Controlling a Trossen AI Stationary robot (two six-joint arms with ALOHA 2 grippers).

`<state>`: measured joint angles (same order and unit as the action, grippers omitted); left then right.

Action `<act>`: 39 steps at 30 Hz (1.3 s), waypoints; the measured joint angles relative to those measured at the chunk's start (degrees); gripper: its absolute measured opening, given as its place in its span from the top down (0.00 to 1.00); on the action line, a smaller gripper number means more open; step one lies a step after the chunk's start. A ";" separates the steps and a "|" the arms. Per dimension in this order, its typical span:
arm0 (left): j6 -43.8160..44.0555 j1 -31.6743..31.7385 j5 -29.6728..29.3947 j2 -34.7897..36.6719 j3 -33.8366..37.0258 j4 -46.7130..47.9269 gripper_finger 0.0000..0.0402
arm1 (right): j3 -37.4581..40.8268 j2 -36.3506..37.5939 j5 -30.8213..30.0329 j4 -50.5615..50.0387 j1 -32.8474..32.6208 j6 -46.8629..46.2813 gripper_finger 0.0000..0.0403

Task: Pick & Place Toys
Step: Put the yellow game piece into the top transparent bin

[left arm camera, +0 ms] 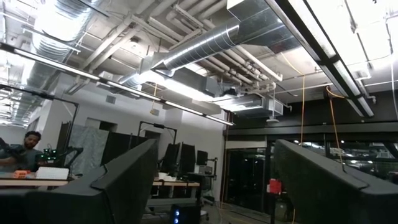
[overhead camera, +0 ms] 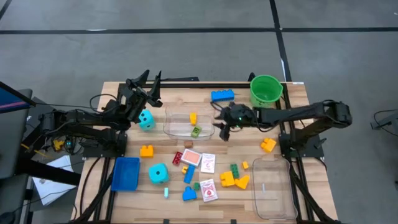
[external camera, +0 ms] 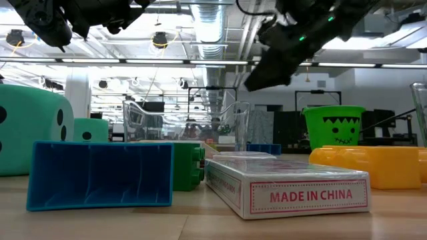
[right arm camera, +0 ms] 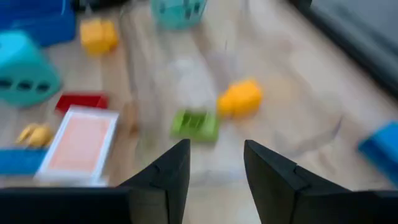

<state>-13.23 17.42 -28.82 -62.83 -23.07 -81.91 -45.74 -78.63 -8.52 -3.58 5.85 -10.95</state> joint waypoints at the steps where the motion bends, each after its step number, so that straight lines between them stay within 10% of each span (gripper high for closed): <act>1: 0.00 0.02 -0.02 0.00 0.00 0.00 0.22 | 0.00 1.13 -0.69 -2.75 -0.98 -1.60 0.64; 22: 1.95 -0.01 1.93 0.00 0.00 -0.17 0.22 | 0.04 12.92 -3.31 -54.33 6.97 -23.90 0.45; 39: 1.66 0.02 2.27 -0.02 0.00 -0.17 0.22 | 3.61 10.79 4.23 -65.55 1.64 -48.68 0.27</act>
<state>-11.57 17.43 -26.55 -62.85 -23.07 -82.08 -42.13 -67.83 -4.29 -69.12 7.49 -59.64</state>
